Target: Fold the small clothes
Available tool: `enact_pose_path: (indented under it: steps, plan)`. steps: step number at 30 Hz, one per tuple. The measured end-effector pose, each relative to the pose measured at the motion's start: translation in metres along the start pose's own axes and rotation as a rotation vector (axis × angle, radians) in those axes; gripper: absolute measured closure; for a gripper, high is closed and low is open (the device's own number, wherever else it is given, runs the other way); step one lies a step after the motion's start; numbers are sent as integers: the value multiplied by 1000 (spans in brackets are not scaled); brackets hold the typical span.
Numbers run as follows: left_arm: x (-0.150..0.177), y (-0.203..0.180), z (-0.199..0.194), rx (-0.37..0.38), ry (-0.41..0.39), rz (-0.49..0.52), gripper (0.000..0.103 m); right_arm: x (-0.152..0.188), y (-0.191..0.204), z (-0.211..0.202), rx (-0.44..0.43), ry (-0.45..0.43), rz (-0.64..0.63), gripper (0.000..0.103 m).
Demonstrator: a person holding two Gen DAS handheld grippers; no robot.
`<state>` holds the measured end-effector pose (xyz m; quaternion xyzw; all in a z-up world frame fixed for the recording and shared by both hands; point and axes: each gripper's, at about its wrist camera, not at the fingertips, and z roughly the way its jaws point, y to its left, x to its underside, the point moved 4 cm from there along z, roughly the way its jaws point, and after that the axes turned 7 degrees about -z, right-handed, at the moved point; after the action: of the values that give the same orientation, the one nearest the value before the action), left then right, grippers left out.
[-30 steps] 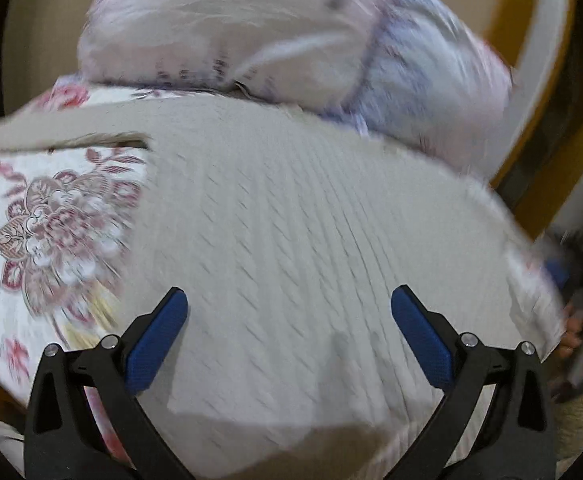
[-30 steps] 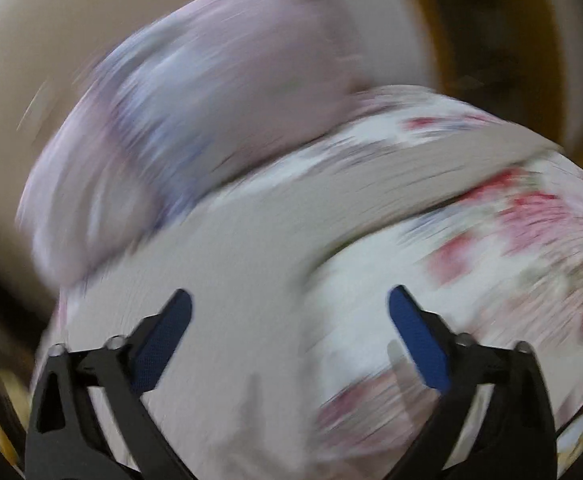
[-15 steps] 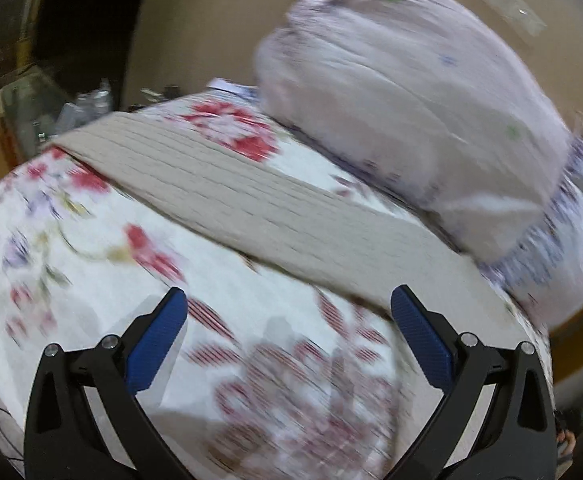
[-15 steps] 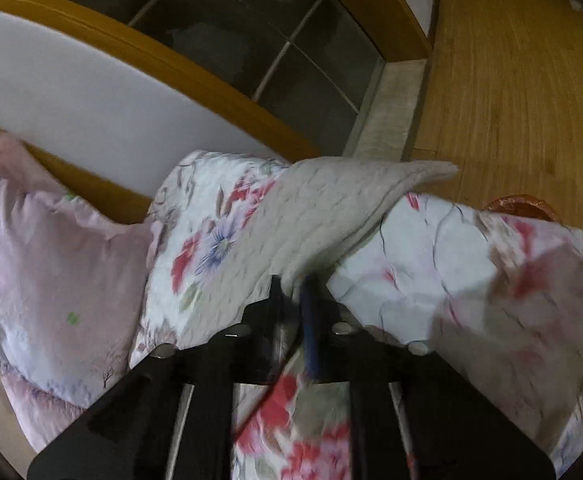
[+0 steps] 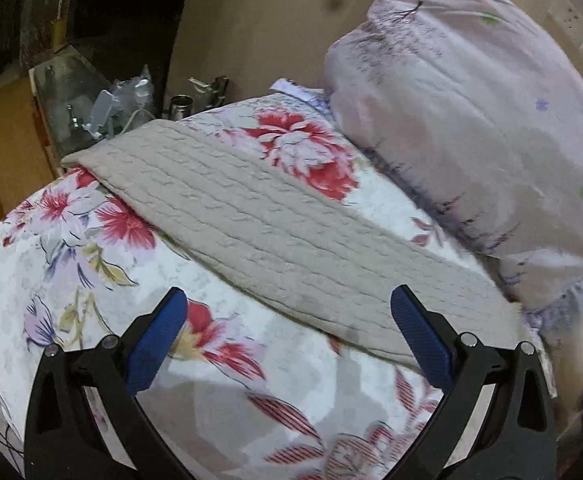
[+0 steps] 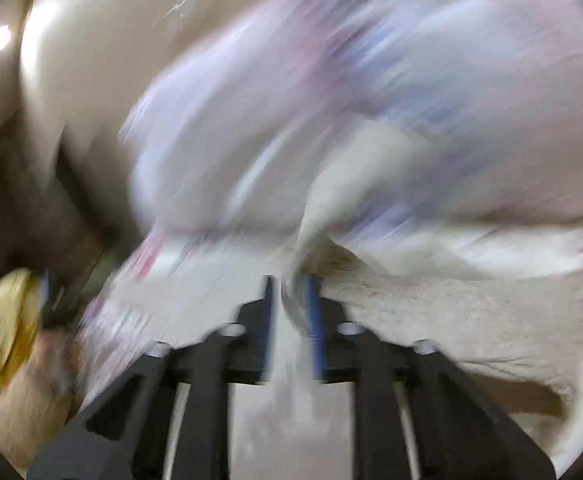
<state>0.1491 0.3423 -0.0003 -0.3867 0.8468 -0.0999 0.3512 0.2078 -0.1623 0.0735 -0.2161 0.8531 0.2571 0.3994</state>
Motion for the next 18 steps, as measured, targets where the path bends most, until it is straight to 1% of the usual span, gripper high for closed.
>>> enact_pose_path:
  steps: [1, 2, 3, 4, 5, 6, 7, 8, 10, 11, 12, 13, 15, 16, 17, 18]
  plan:
    - [-3, 3, 2, -4, -2, -13, 2, 8, 16, 14, -27, 46, -14, 49]
    - [-5, 7, 3, -8, -2, -28, 2, 15, 25, 19, -41, 47, -26, 45]
    - [-8, 12, 5, -7, -3, -49, 2, 16, 24, 19, -36, 34, -28, 42]
    - [-11, 16, 7, 1, -6, -65, 3, 18, 20, 14, -19, 17, -20, 36]
    - [-17, 19, 7, 14, -21, -79, 5, 19, 10, 6, 0, 2, 0, 32]
    - [-20, 22, 8, 18, -22, -92, 10, 19, -8, -3, 25, -17, 42, 31]
    - [-25, 25, 8, 26, -31, -114, 19, 24, -21, -16, 42, -31, 76, 30]
    - [-29, 27, 10, 37, -30, -138, 25, 27, -38, -30, 68, -46, 120, 29]
    - [-40, 37, 12, 58, -34, -213, 48, 34, -64, -53, 115, -66, 172, 28]
    - [-44, 45, 16, 80, -23, -260, 56, 37, -75, -62, 137, -75, 194, 27]
    - [-47, 51, 18, 89, -17, -296, 73, 44, -85, -72, 164, -84, 219, 27]
    - [-50, 59, 21, 92, -12, -340, 86, 46, -96, -76, 182, -87, 237, 27]
    - [-55, 66, 26, 98, 0, -376, 92, 54, -116, -86, 211, -93, 270, 27]
    - [-57, 65, 27, 88, 2, -371, 94, 60, -125, -93, 227, -94, 286, 27]
    - [-59, 61, 25, 74, -6, -354, 95, 65, -130, -99, 236, -96, 297, 27]
    - [-61, 50, 20, 60, -32, -314, 96, 68, -134, -102, 243, -98, 306, 27]
